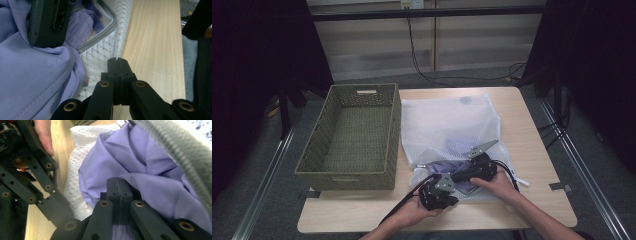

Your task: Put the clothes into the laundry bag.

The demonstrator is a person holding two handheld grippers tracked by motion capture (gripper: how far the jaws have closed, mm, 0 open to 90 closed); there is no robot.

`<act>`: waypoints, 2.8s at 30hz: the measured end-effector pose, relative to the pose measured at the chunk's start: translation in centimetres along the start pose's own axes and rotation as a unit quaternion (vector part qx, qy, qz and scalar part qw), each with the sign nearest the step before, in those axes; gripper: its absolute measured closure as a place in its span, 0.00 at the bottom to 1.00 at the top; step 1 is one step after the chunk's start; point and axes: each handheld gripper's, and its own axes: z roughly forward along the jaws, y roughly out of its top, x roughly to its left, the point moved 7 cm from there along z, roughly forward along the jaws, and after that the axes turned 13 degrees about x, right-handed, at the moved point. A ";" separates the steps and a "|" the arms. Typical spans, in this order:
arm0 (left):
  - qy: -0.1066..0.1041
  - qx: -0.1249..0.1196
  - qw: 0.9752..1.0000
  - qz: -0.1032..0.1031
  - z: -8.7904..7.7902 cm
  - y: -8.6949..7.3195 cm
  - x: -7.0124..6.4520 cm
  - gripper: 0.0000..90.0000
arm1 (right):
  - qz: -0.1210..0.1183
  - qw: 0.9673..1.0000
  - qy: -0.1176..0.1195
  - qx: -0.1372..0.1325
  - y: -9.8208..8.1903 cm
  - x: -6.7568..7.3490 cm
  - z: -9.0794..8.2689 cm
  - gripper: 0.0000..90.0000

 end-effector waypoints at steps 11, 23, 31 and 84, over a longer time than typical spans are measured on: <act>0.001 -0.004 1.000 -0.002 0.1 0.0 0.0 1.00 | 0.010 1.000 -0.018 0.001 0.4 -1.2 0.1 1.00; -0.002 -0.005 1.000 0.001 0.1 0.0 0.0 1.00 | 0.018 0.999 -0.039 -0.004 0.8 -2.5 0.0 1.00; 0.000 -0.010 1.000 -0.001 0.1 0.1 0.1 1.00 | 0.024 0.999 -0.047 -0.005 1.1 -3.2 -0.1 1.00; -0.009 -0.001 1.000 -0.004 0.0 0.0 0.2 1.00 | 0.080 0.988 -0.118 -0.056 4.0 -8.5 -0.8 0.99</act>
